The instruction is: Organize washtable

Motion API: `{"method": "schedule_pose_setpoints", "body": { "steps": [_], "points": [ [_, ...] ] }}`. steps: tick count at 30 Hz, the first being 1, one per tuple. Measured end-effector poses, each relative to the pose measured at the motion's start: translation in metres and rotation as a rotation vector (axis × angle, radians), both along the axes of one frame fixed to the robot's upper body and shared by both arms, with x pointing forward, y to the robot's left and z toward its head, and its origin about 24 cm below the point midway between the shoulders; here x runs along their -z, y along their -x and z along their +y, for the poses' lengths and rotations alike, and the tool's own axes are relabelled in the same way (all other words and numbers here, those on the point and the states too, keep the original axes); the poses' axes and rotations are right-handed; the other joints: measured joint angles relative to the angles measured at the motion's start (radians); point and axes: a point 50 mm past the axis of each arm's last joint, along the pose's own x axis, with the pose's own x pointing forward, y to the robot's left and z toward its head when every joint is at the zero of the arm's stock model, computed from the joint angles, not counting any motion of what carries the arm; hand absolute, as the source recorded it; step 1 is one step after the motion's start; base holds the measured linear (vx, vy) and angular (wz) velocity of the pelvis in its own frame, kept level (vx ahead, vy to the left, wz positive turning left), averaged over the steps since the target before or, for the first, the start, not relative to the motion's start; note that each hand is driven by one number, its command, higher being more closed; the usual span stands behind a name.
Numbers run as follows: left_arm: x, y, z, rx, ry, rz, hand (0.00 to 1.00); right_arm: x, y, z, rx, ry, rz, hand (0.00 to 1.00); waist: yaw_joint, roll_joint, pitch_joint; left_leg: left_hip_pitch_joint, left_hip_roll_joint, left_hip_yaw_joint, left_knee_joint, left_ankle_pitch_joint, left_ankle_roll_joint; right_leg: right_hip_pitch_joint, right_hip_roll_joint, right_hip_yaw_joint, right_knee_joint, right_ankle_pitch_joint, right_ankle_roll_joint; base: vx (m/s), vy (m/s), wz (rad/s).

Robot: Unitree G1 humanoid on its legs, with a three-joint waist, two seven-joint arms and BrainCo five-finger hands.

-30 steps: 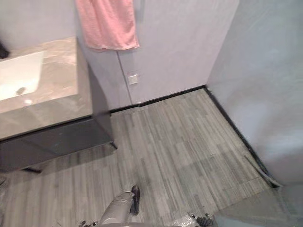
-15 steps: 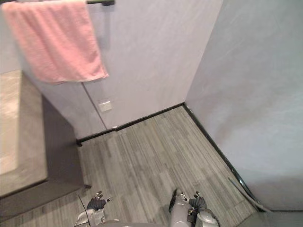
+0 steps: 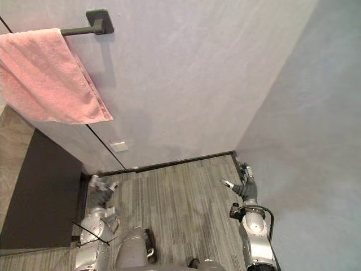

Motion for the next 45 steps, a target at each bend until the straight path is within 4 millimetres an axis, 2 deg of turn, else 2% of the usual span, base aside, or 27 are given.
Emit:
{"method": "schedule_pose_setpoints", "body": {
  "steps": [2,4,5,6,9,10,12,16,18,19,20,21,22,24,26,28,31,33,34,35,37,38,40,41,43,44,45],
  "points": [
    [-0.028,0.001,0.008,-0.075,-0.101,-0.093,0.0,-0.012,-0.002,0.006,0.002,-0.012,-0.062,0.0,0.009,0.014,-0.01,-0.012,-0.023,0.008,-0.066,0.036,0.03,0.044,0.011,0.003,-0.02,-0.022,0.036,0.39,0.068,-0.02],
    [-0.056,0.003,0.013,-0.136,-0.222,-0.189,0.0,-0.023,0.001,0.016,0.009,-0.052,-0.136,0.0,0.024,-0.001,-0.031,-0.016,-0.05,0.011,-0.002,0.091,0.116,0.075,-0.021,0.023,0.005,-0.062,0.089,0.52,0.166,-0.02],
    [-0.061,0.004,0.014,-0.152,-0.245,-0.203,0.0,-0.022,0.003,0.019,0.01,-0.064,-0.142,0.0,0.024,-0.013,-0.039,-0.016,-0.057,0.015,0.016,0.064,0.126,0.066,-0.04,0.028,0.039,-0.067,0.097,0.67,0.243,0.2],
    [-0.071,0.004,0.014,-0.178,-0.313,-0.23,0.0,-0.02,0.004,0.025,-0.01,-0.091,-0.143,0.0,0.024,-0.024,-0.042,-0.011,-0.071,0.012,0.062,0.009,0.151,0.022,-0.081,0.033,0.206,-0.07,0.102,0.66,0.257,0.41],
    [-0.079,0.003,0.015,-0.244,-0.382,-0.25,0.0,-0.016,0.004,0.039,-0.061,-0.119,-0.126,0.0,0.012,-0.04,-0.04,0.068,-0.113,-0.019,0.074,-0.07,0.17,-0.099,-0.17,0.07,0.608,0.01,0.043,0.5,0.173,0.52],
    [-0.083,0.01,0.018,-0.297,-0.42,-0.255,0.0,-0.013,0.003,0.054,-0.122,-0.142,-0.113,0.0,0.0,-0.036,-0.036,0.159,-0.125,-0.04,0.059,-0.117,0.169,-0.157,-0.178,0.121,0.791,-0.016,0.019,0.52,0.114,0.4],
    [-0.088,0.019,0.024,-0.375,-0.47,-0.259,0.0,-0.01,0.007,0.069,-0.18,-0.167,-0.1,0.0,-0.001,-0.021,-0.032,0.276,-0.128,-0.054,-0.009,-0.134,0.161,-0.236,-0.158,0.14,0.831,-0.053,-0.011,0.47,0.061,0.31],
    [-0.102,0.032,0.034,-0.518,-0.551,-0.293,0.0,-0.002,0.018,0.077,-0.222,-0.185,-0.06,0.0,-0.021,-0.025,-0.037,0.398,-0.133,-0.098,-0.129,-0.135,0.132,-0.388,-0.082,0.146,0.518,-0.055,-0.015,0.38,-0.016,0.48],
    [-0.1,0.039,0.044,-0.603,-0.576,-0.253,0.0,0.002,0.023,0.076,-0.215,-0.186,-0.038,0.0,-0.039,-0.04,-0.046,0.45,-0.158,-0.119,-0.148,-0.161,0.089,-0.421,-0.053,0.207,0.256,0.047,-0.012,0.38,-0.073,0.47],
    [-0.1,0.04,0.044,-0.611,-0.576,-0.25,0.0,0.005,0.027,0.076,-0.214,-0.189,-0.022,0.0,-0.048,-0.051,-0.053,0.462,-0.171,-0.133,-0.146,-0.171,0.077,-0.416,-0.054,0.235,0.237,0.093,-0.022,0.51,-0.165,1.06],
    [-0.097,0.041,0.044,-0.622,-0.585,-0.225,0.0,0.017,0.043,0.068,-0.159,-0.187,0.037,0.0,-0.063,-0.047,-0.061,0.486,-0.153,-0.166,-0.108,-0.199,0.048,-0.374,-0.051,0.22,0.259,0.136,-0.037,0.38,-0.143,0.91],
    [-0.098,0.043,0.045,-0.632,-0.593,-0.223,0.0,0.021,0.048,0.067,-0.163,-0.184,0.062,0.0,-0.062,-0.041,-0.063,0.477,-0.141,-0.165,-0.072,-0.199,0.047,-0.36,-0.046,0.207,0.256,0.12,-0.044,0.53,-0.216,0.8],
    [-0.098,0.046,0.048,-0.654,-0.597,-0.219,0.0,0.023,0.053,0.066,-0.176,-0.168,0.081,0.0,-0.059,-0.029,-0.061,0.448,-0.114,-0.164,0.03,-0.199,0.047,-0.341,-0.036,0.189,0.252,0.101,-0.048,0.38,-0.169,0.32],
    [-0.096,0.055,0.056,-0.702,-0.612,-0.18,0.0,0.029,0.058,0.062,-0.197,-0.144,0.126,0.0,-0.045,0.012,-0.047,0.316,-0.007,-0.145,0.363,-0.173,-0.009,-0.27,0.01,0.166,0.225,0.078,-0.076,0.38,-0.135,0.13],
    [-0.092,0.064,0.063,-0.728,-0.627,-0.143,0.0,0.036,0.062,0.065,-0.19,-0.167,0.165,0.0,-0.032,-0.001,-0.047,0.268,0.057,-0.132,0.442,-0.176,-0.004,-0.232,0.013,0.167,0.204,0.07,-0.087,0.3,-0.061,-0.17],
    [-0.089,0.071,0.067,-0.746,-0.629,-0.116,0.0,0.047,0.068,0.066,-0.186,-0.177,0.222,0.0,-0.023,-0.027,-0.05,0.241,0.113,-0.131,0.398,-0.177,0.011,-0.21,-0.004,0.173,0.177,0.07,-0.087,0.23,-0.04,-0.12],
    [-0.085,0.082,0.074,-0.776,-0.632,-0.072,0.0,0.07,0.074,0.067,-0.177,-0.185,0.33,0.0,-0.022,-0.056,-0.063,0.261,0.147,-0.168,0.114,-0.167,0.013,-0.204,-0.053,0.171,0.166,0.069,-0.065,0.11,0.104,0.1],
    [-0.083,0.088,0.077,-0.79,-0.64,-0.05,0.0,0.079,0.075,0.063,-0.166,-0.179,0.369,0.0,-0.024,-0.048,-0.069,0.272,0.14,-0.211,-0.006,-0.094,0.038,-0.204,-0.065,0.165,0.166,0.069,-0.034,0.06,0.246,0.24],
    [-0.08,0.095,0.079,-0.794,-0.643,-0.023,0.0,0.085,0.078,0.059,-0.161,-0.167,0.403,0.0,-0.023,-0.025,-0.081,0.277,0.134,-0.267,-0.054,0.042,0.064,-0.206,-0.061,0.164,0.172,0.06,0.001,0.05,0.392,0.23],
    [-0.076,0.102,0.081,-0.804,-0.643,0.009,0.0,0.095,0.081,0.06,-0.162,-0.171,0.457,0.0,-0.027,-0.039,-0.088,0.282,0.107,-0.317,-0.053,0.015,0.004,-0.206,-0.079,0.17,0.175,0.052,0.026,0.04,0.412,0.17],
    [-0.071,0.108,0.081,-0.808,-0.616,0.036,0.0,0.105,0.089,0.07,-0.167,-0.199,0.514,0.0,-0.018,-0.079,-0.104,0.282,0.053,-0.363,-0.042,0.013,0.002,-0.203,-0.117,0.192,0.167,0.059,0.046,0.02,0.239,-0.01],
    [-0.065,0.112,0.078,-0.79,-0.584,0.063,0.0,0.108,0.092,0.076,-0.17,-0.216,0.538,0.0,-0.013,-0.098,-0.114,0.282,0.022,-0.409,-0.023,-0.005,-0.025,-0.193,-0.134,0.204,0.155,0.072,0.066,0.02,0.277,-0.09],
    [-0.05,0.104,0.059,-0.674,-0.511,0.093,0.0,0.113,0.094,0.071,-0.162,-0.205,0.562,0.0,-0.022,-0.071,-0.119,0.284,0.023,-0.442,-0.017,-0.098,-0.112,-0.186,-0.135,0.204,0.144,0.091,0.098,-0.03,0.407,0.03],
    [-0.04,0.091,0.046,-0.568,-0.471,0.1,0.0,0.115,0.092,0.072,-0.164,-0.209,0.575,0.0,-0.03,-0.072,-0.117,0.283,0.007,-0.427,-0.019,-0.134,-0.126,-0.19,-0.161,0.208,0.143,0.103,0.118,-0.07,0.377,0.0],
    [-0.031,0.079,0.028,-0.461,-0.428,0.101,0.0,0.113,0.089,0.075,-0.154,-0.232,0.563,0.0,-0.029,-0.077,-0.117,0.272,-0.026,-0.388,0.025,-0.15,-0.1,-0.206,-0.199,0.243,0.134,0.13,0.143,-0.12,0.349,-0.41],
    [-0.028,0.068,0.011,-0.353,-0.4,0.085,0.0,0.111,0.084,0.076,-0.146,-0.249,0.543,0.0,-0.029,-0.057,-0.114,0.246,-0.035,-0.348,0.089,-0.181,-0.077,-0.228,-0.217,0.277,0.127,0.158,0.159,-0.18,0.43,-0.98],
    [-0.029,0.057,-0.006,-0.263,-0.375,0.046,0.0,0.108,0.079,0.078,-0.144,-0.267,0.522,0.0,-0.02,-0.034,-0.104,0.222,-0.04,-0.298,0.141,-0.208,-0.056,-0.253,-0.233,0.301,0.113,0.187,0.145,-0.18,0.383,-1.02]
  ]
}}
